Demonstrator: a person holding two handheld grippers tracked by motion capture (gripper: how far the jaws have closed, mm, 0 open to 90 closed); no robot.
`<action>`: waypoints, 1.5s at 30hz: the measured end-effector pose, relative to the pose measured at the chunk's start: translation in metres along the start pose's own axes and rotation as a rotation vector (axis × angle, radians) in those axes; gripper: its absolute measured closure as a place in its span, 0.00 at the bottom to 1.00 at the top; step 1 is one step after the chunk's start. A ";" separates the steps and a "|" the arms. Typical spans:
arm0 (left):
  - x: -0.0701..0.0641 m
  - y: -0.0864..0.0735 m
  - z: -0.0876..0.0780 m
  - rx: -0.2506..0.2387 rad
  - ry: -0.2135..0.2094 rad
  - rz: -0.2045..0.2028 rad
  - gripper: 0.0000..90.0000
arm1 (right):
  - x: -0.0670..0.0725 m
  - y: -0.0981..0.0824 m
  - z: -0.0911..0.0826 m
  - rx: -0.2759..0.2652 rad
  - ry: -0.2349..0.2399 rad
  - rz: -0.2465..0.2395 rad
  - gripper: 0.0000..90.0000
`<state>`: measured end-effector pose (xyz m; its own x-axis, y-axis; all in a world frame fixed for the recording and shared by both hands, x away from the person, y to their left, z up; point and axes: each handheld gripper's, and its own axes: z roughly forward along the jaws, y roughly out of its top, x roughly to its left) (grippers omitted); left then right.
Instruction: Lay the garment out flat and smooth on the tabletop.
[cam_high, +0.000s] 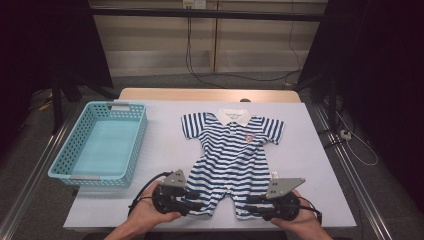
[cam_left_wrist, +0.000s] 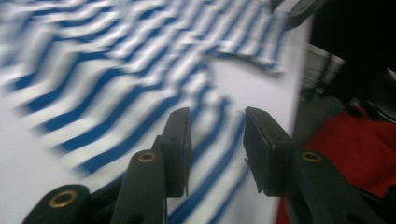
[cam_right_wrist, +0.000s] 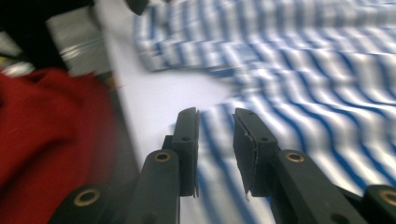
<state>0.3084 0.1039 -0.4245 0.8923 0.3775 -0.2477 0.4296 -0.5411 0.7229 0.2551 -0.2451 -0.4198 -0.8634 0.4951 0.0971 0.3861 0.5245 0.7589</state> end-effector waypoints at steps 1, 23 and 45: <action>0.007 -0.001 -0.003 0.003 0.025 -0.014 0.71 | -0.005 -0.001 -0.003 -0.007 -0.030 0.014 0.79; 0.028 0.006 0.028 0.078 0.265 0.017 0.81 | -0.080 -0.027 -0.004 0.121 -0.358 0.200 0.62; 0.031 -0.004 0.004 0.047 0.193 -0.113 0.99 | -0.075 -0.033 -0.020 0.097 -0.314 0.241 0.99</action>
<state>0.3343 0.1149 -0.4378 0.7970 0.5722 -0.1935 0.5351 -0.5202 0.6656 0.3004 -0.3136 -0.4392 -0.6092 0.7914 0.0516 0.6069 0.4234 0.6726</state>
